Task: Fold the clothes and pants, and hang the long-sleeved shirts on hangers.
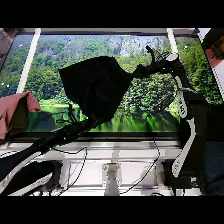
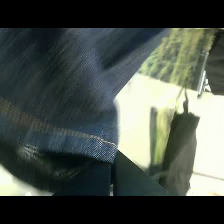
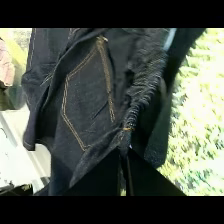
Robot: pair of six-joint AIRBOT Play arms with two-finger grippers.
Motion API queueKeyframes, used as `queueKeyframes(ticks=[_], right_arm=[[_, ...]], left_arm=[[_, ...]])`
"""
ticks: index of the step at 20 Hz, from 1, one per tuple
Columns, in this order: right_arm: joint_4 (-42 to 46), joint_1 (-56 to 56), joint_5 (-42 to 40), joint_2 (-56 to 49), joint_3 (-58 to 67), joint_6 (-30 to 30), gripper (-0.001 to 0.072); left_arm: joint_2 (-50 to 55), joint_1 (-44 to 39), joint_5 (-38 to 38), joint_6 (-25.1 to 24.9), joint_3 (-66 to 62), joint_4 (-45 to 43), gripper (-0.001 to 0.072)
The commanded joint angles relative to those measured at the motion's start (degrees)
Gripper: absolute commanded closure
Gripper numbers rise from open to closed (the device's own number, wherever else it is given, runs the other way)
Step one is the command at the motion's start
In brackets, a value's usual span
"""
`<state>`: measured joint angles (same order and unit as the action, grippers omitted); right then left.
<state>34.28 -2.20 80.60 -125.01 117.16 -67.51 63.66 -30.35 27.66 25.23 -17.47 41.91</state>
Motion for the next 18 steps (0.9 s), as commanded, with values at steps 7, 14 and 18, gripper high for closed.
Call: queueKeyframes(ticks=[7,14,18], right_arm=[[-0.44,-7.17,7.67,4.31,-5.44,-4.74,0.0694],[-3.15,-7.15,4.28,18.18,-24.06,0.94,0.0694],[-4.94,-7.10,-5.66,31.15,-42.58,5.73,0.0695]], left_arm=[[2.56,11.39,-6.08,-4.35,-17.94,-13.16,0.0701],[11.93,11.80,-5.55,8.68,-31.78,-31.91,0.0701],[12.85,13.66,-0.20,22.62,-37.16,-51.06,0.0701]])
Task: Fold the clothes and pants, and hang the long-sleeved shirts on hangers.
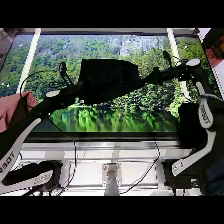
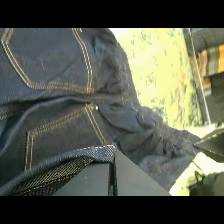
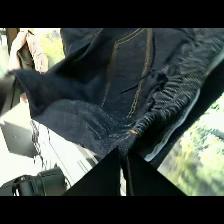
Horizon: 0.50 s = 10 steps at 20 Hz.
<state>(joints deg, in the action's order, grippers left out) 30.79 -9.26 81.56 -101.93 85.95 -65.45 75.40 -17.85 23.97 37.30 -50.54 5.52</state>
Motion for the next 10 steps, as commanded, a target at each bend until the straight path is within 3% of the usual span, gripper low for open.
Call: queueKeyframes(ticks=[1,2,5,10], right_arm=[[-1.99,-0.04,-8.63,11.30,-15.52,4.74,0.0695],[-2.89,-0.04,-9.40,13.75,-18.21,5.11,0.0695],[-6.19,-0.04,-14.91,18.97,-18.95,5.57,0.0693],[-9.99,0.31,-30.40,20.96,-12.35,4.70,0.0693]], left_arm=[[1.11,1.84,5.81,13.55,-5.66,-18.67,0.0701],[1.11,2.38,8.20,15.85,-7.65,-21.75,0.0701],[1.11,3.08,12.22,16.55,-14.53,-23.71,0.0701],[1.16,3.67,9.60,16.44,-24.81,-23.74,0.0701]])
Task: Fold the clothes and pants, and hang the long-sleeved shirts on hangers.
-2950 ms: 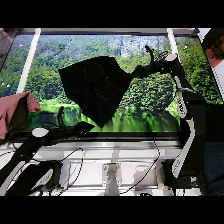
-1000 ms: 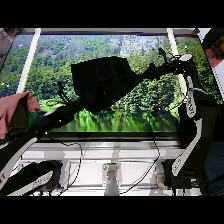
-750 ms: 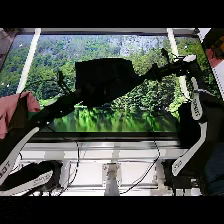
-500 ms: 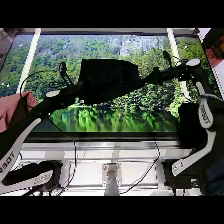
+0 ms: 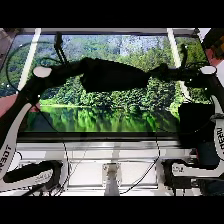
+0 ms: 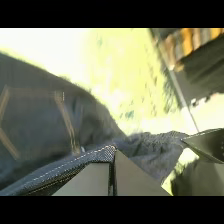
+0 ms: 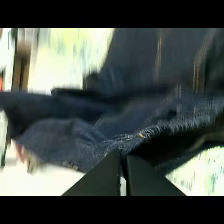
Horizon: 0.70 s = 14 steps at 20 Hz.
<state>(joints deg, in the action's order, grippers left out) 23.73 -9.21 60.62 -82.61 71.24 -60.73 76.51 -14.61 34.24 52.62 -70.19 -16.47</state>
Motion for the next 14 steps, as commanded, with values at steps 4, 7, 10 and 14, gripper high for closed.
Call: queueKeyframes(ticks=[4,7,10,14], right_arm=[[-3.15,2.38,-19.85,1.64,7.63,-0.02,0.0692],[-3.10,5.60,-30.03,1.64,10.34,0.00,0.0692],[-3.02,8.59,-39.06,1.53,11.58,0.00,0.0691],[-2.93,9.97,-41.40,1.14,12.44,0.00,0.0691]], left_arm=[[0.07,0.44,-9.16,0.92,-8.00,-1.55,0.0701],[0.07,0.66,-11.08,-1.11,-11.13,-1.53,0.0701],[0.07,1.75,-11.06,-1.18,-15.67,-1.53,0.0701],[0.04,3.19,-10.03,-1.18,-20.92,-1.53,0.0701]])
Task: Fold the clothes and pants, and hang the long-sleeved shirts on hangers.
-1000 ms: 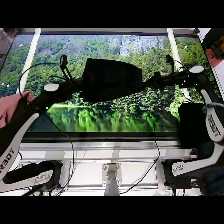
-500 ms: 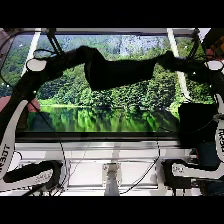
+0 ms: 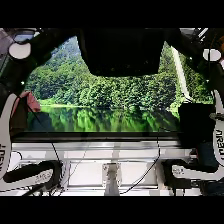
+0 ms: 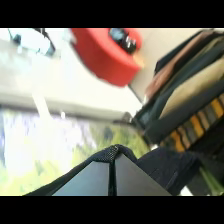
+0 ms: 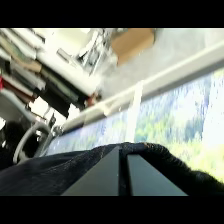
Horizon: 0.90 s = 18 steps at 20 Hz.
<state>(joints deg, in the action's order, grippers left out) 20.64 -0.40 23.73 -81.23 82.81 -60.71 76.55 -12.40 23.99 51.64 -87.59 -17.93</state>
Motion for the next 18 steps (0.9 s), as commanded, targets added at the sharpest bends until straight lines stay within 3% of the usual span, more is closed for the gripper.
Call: queueKeyframes(ticks=[1,7,11,14,18], right_arm=[[0.20,1.16,-4.70,-0.24,0.87,-0.02,0.0691],[4.46,0.94,-0.02,-0.26,0.83,-0.02,0.0692],[6.69,-2.51,18.91,0.15,0.42,-0.44,0.0696],[12.55,-4.04,23.98,4.15,-5.05,-4.13,0.0696],[15.87,-4.72,24.52,15.72,-21.16,-6.38,0.0696]], left_arm=[[0.00,1.40,1.03,-0.20,-4.07,-0.09,0.0701],[1.70,3.69,11.02,-0.15,-4.11,-1.18,0.0699],[1.40,3.63,19.02,4.42,-2.25,-13.70,0.0702],[-3.41,1.97,20.96,11.74,5.92,-25.64,0.0703],[-15.72,-0.81,19.89,12.44,24.13,-28.55,0.0702]])
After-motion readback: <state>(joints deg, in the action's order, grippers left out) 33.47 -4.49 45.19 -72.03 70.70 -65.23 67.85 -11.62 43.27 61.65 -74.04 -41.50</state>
